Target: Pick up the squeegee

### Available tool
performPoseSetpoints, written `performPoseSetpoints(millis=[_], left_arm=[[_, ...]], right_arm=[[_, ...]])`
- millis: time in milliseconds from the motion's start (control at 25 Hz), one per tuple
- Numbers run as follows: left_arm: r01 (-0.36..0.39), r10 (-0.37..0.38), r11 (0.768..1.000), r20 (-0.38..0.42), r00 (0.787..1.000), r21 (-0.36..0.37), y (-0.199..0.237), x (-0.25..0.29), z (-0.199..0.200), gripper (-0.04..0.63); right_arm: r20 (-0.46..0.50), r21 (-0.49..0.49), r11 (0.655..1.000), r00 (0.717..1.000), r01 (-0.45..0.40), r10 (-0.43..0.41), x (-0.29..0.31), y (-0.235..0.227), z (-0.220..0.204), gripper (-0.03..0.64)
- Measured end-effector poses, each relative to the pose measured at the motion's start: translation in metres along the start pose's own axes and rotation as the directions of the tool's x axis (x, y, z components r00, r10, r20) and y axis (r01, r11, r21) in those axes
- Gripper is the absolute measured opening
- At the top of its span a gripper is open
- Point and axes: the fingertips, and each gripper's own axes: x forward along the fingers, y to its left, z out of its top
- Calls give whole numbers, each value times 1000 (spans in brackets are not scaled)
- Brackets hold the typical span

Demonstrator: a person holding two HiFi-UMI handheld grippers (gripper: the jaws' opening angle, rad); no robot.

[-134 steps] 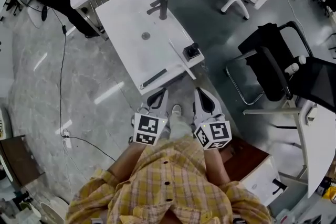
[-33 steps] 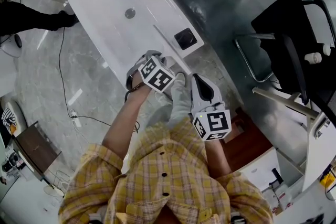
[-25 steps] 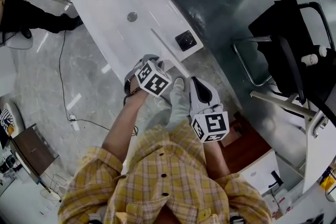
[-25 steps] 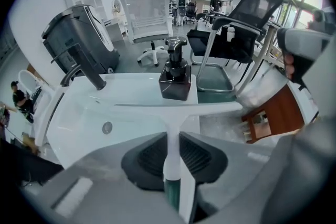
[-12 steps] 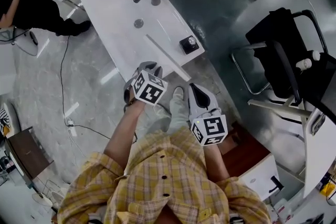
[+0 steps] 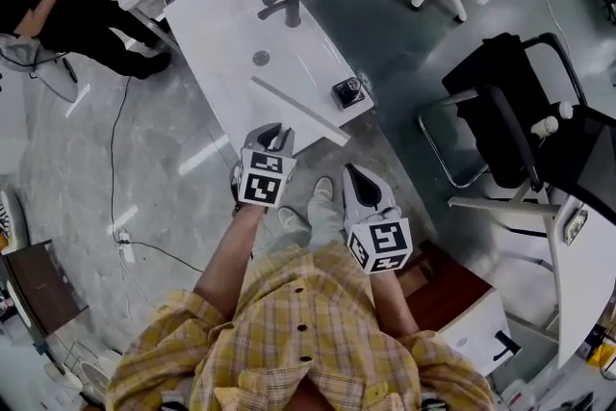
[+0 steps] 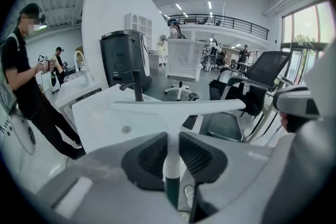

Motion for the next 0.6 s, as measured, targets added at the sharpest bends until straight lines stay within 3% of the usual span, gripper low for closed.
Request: performPoseSetpoints(millis=[360, 600], left_arm=[[-18, 38, 994, 183, 982, -109, 2, -40, 25, 75], [-25, 83, 980, 292, 953, -197, 7, -68, 44, 75]], right_arm=[[42, 17, 999, 998, -38, 37, -7, 19, 24, -2], [61, -11, 998, 996, -67, 68, -9, 29, 40, -2]])
